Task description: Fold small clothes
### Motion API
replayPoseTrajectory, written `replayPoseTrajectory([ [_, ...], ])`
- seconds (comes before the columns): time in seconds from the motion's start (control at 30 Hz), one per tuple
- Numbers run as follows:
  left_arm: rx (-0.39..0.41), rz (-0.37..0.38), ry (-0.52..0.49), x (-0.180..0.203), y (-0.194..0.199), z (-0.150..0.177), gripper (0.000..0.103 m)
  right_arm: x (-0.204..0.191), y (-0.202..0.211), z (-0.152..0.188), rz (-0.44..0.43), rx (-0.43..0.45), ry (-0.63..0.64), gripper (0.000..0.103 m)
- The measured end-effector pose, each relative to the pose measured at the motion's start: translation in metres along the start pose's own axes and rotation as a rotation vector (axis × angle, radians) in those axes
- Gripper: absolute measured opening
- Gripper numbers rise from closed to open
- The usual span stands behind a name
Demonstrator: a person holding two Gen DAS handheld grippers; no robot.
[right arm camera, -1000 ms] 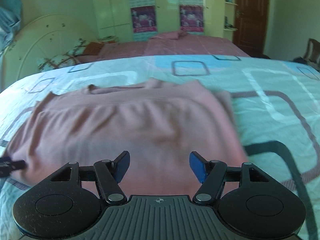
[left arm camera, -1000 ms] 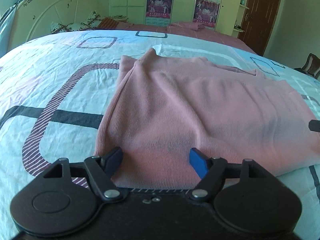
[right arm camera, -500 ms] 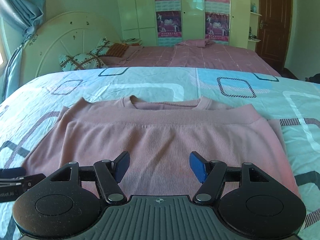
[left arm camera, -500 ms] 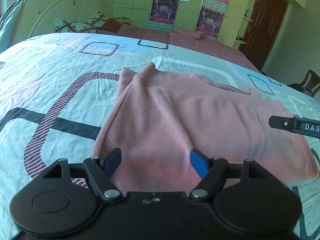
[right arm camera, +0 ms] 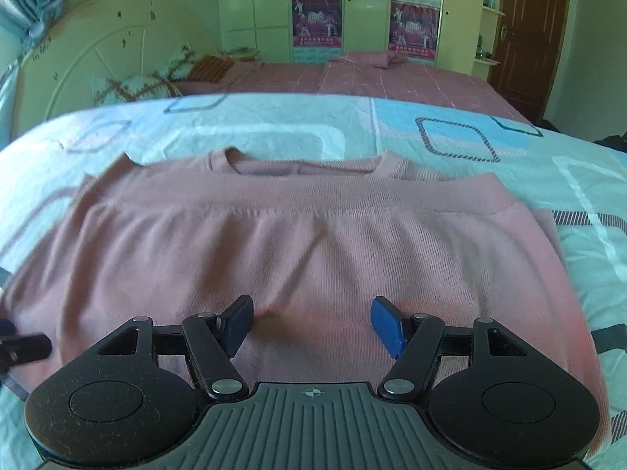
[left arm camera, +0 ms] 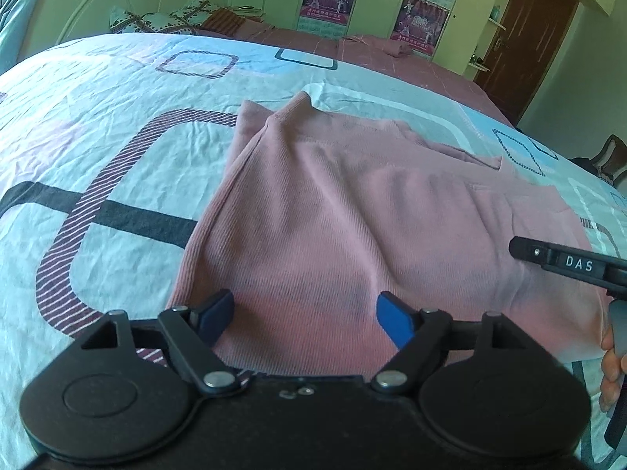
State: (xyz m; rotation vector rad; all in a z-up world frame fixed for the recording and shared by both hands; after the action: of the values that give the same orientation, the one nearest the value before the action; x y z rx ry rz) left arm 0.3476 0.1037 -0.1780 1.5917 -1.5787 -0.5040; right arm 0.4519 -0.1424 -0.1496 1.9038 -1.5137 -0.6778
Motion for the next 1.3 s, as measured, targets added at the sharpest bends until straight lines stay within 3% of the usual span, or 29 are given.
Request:
replayPoseTrajectory([
  [0.1,-0.009,-0.002,0.025,-0.003,0.005,0.004,0.081,-0.001,0.006,-0.005,-0.008,0.035,-0.018,0.067],
  [0.2,-0.020,-0.004,0.035,-0.005,0.008,0.008,0.081,-0.005,-0.010,0.007,0.005,-0.028,0.024,0.067],
  [0.4,-0.041,0.005,0.090,-0.006,0.015,0.016,0.084,-0.002,-0.003,0.006,-0.014,-0.006,0.008,0.067],
  [0.63,-0.060,0.047,0.202,-0.010,0.017,0.031,0.086,-0.002,0.005,0.018,-0.028,-0.005,0.038,0.067],
  [0.8,-0.036,0.131,0.336,-0.013,0.022,0.037,0.086,0.002,0.015,0.015,-0.057,0.000,0.003,0.067],
  [0.93,0.009,0.228,0.473,-0.019,0.015,0.036,0.087,0.004,0.020,0.016,-0.071,0.001,-0.019,0.067],
  [1.2,0.205,0.336,0.645,-0.033,-0.015,0.009,0.091,0.001,0.021,0.011,-0.072,0.009,-0.043,0.067],
  [1.3,0.265,0.345,0.657,-0.035,-0.024,0.000,0.082,-0.002,0.020,0.005,-0.066,0.020,-0.046,0.067],
])
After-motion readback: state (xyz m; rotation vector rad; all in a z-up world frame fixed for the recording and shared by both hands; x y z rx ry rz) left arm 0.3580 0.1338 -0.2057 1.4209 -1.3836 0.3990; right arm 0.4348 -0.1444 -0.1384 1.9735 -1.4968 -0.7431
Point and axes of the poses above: each gripper's, at about its wrist camera, not at the fingertips, and y roughly against the way its jaws point, x to its right, z to its underside, the point moved 7 cm from there along -y, roughly the way its jaws point, and after that the axes turned 6 degrees about z, right-handed, at the moved point
